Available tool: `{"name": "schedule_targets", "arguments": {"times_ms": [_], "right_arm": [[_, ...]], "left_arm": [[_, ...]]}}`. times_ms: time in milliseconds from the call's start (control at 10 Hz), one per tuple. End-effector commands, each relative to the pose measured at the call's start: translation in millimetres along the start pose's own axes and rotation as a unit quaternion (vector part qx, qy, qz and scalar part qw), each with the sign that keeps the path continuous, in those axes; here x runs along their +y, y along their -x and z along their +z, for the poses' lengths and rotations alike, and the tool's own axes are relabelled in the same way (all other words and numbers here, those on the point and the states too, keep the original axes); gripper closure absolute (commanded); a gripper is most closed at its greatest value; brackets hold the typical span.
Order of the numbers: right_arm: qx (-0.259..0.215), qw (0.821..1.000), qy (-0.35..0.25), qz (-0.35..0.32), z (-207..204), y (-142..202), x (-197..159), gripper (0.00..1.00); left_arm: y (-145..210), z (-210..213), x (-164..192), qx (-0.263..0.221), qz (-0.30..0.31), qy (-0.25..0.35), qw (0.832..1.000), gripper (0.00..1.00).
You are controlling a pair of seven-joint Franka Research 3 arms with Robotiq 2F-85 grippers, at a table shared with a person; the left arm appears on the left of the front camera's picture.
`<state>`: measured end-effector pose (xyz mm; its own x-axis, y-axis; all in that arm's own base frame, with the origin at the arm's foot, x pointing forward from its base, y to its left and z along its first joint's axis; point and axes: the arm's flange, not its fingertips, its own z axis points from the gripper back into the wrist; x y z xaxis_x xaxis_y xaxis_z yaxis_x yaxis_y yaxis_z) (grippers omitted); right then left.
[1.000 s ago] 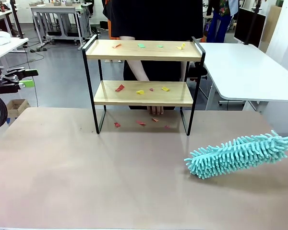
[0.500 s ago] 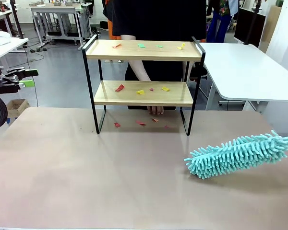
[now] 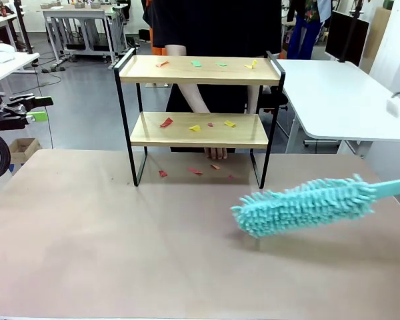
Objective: Clean the shelf.
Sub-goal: Clean the specific section of the Shelf indicated by the human with the Duster.
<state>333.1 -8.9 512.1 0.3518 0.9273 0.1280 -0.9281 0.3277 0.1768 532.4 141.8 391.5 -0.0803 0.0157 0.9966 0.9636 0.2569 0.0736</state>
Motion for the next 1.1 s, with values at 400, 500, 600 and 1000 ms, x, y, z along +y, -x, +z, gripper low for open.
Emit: {"name": "schedule_targets", "arguments": {"times_ms": [400,500,600,1000], "right_arm": [[-0.069,0.989,-0.005,-0.129,-53,-126,41,0.87],[-0.098,0.983,-0.012,-0.152,-67,-147,43,0.87],[-0.124,0.98,-0.009,-0.157,-78,-161,45,0.87],[-0.11,0.982,-0.017,-0.152,-77,-160,47,0.87]], "left_arm": [[-2,0,-1,0.001,-0.006,0.002,1.0,0.0],[-2,0,-1,0.001,-0.006,0.002,1.0,0.0],[-2,0,-1,0.001,-0.006,0.002,1.0,0.0],[-2,0,-1,0.001,-0.006,0.002,1.0,0.0]]}}
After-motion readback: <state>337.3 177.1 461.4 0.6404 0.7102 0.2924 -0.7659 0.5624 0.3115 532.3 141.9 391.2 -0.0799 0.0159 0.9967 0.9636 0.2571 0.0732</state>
